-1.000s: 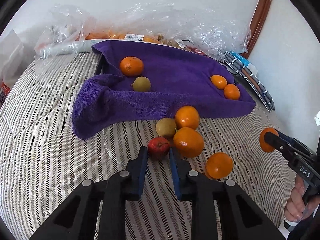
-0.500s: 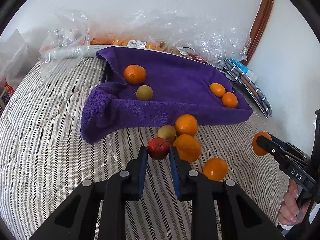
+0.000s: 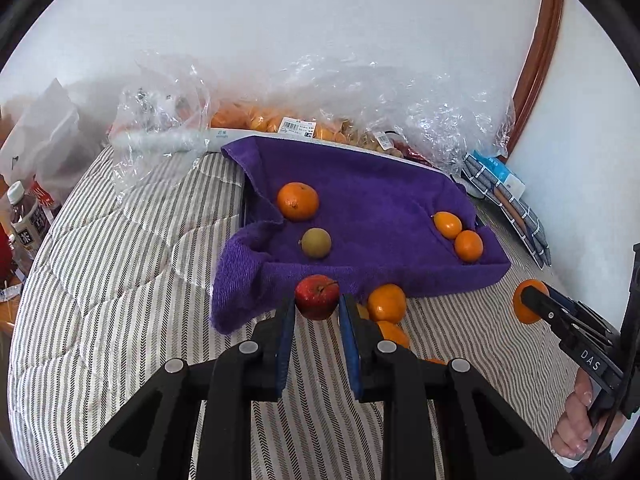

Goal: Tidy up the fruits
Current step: 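Carry the red fruit and orange onto the purple towel with both tools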

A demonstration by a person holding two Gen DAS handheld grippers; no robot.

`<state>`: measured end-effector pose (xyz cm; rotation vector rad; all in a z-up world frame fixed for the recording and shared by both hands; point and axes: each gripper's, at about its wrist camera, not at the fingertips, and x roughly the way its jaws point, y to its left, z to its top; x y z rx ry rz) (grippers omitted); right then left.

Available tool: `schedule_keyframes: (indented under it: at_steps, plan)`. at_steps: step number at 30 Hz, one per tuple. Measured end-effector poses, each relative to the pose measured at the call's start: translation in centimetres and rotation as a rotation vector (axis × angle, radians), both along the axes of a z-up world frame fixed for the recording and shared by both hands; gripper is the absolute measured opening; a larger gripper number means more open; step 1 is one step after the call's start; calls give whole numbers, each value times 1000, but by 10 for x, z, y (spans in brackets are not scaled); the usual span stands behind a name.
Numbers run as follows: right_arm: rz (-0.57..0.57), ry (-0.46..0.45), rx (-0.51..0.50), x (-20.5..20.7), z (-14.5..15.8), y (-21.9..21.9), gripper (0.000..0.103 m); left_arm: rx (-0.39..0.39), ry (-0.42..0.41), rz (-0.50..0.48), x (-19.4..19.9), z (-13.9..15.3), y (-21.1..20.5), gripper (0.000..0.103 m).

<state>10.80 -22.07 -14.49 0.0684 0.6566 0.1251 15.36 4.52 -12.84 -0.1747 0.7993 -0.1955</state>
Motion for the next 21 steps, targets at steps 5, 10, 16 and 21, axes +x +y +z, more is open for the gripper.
schedule_keyframes:
  at_steps: [5,10,16,21]
  plan:
    - [4,-12,-9,6,4,-1,41,4,-5,10,8,5,-1,22]
    - [7,-14,1,18,4,-2,41,4,-7,14,21,8,-4,22]
    - [17,-28,-16,41,7,0,41,1,-19,27,43,12,0,22]
    - [48,-31,-16,66,6,7,41,-10,-26,38,65,11,0,22]
